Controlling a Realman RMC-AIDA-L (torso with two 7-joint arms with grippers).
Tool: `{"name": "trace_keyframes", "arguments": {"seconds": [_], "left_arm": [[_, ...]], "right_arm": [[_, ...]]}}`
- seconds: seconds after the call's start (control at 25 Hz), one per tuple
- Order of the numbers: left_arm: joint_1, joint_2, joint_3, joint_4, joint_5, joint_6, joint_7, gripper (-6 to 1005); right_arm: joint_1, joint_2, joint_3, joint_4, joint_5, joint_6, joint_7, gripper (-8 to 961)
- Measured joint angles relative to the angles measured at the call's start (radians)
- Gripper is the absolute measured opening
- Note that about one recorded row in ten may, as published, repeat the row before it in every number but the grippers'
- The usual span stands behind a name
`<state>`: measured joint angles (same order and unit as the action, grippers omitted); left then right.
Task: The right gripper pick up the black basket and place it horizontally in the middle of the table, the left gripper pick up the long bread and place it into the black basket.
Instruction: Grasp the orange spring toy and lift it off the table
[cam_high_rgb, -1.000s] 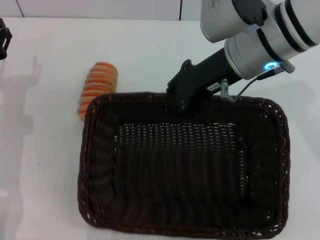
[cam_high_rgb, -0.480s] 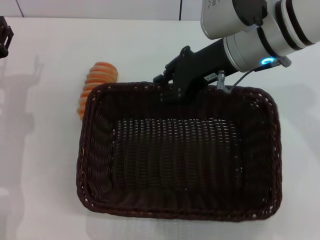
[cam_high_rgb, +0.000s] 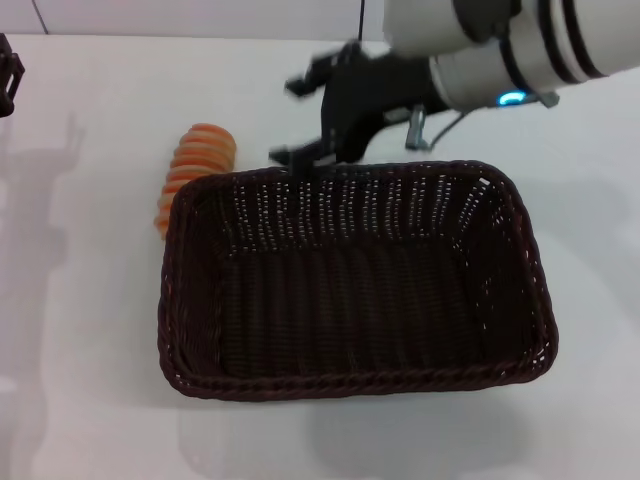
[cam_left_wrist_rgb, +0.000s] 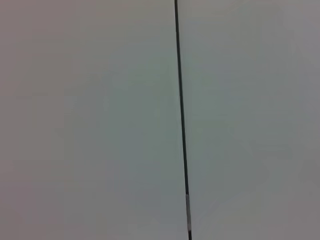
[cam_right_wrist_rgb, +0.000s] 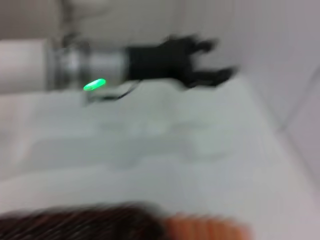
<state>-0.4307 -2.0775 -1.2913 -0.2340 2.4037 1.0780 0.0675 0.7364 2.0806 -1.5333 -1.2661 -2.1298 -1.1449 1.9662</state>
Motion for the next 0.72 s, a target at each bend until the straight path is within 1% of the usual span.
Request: {"name": "trace_keyframes", "arguments": {"seconds": [0.04,0.12,0.16,0.2,0.24,0.36,0.48,0.52,0.56,0.6,0.68,0.72], "left_arm": [[-0.001,0.0,-0.001,0.0,0.0,0.0,0.0,848],[-0.001,0.002,-0.002,0.0,0.0,0.0,0.0,847],[-0.002,0.002,-0.003,0.0,0.0,0.0,0.0,847],[-0.003,0.003,-0.003,0.0,0.0,0.0,0.0,847],[-0.003,0.003,-0.004,0.0,0.0,0.001,0.0,847],[-0.003,0.005,-0.005,-0.003,0.0,0.006,0.0,847],[-0.005,0.007,-0.002,-0.018,0.005,0.005,0.002,847],[-0.007,0.01,0.002,-0.031,0.01,-0.003,0.002,847],[-0.009,0.013,0.008,-0.047,0.016,-0.015,0.003,847],[-0.009,0.016,0.01,-0.066,0.024,-0.031,0.004,847],[-0.008,0.026,0.012,-0.124,0.059,-0.087,0.005,847],[-0.002,0.036,0.012,-0.167,0.083,-0.137,0.004,846]], "right_arm": [[-0.024,0.002,-0.006,-0.021,0.003,0.059,-0.002,625],[-0.097,0.003,-0.028,-0.071,0.014,0.227,-0.002,680],[-0.143,0.003,-0.047,-0.096,0.028,0.353,-0.002,704],[-0.173,0.003,-0.061,-0.113,0.042,0.441,-0.003,729],[-0.214,0.002,-0.083,-0.13,0.067,0.583,-0.01,753],[-0.312,0.001,-0.144,-0.148,0.142,0.921,-0.017,826],[-0.409,0.001,-0.225,-0.13,0.198,1.234,0.041,825],[-0.45,0.0,-0.267,-0.107,0.189,1.374,0.105,825],[-0.469,0.0,-0.289,-0.091,0.171,1.453,0.153,825],[-0.498,-0.001,-0.318,-0.059,0.137,1.567,0.233,825],[-0.551,-0.001,-0.368,0.026,0.028,1.773,0.443,824],[-0.577,-0.001,-0.39,0.078,-0.032,1.865,0.557,824]]}}
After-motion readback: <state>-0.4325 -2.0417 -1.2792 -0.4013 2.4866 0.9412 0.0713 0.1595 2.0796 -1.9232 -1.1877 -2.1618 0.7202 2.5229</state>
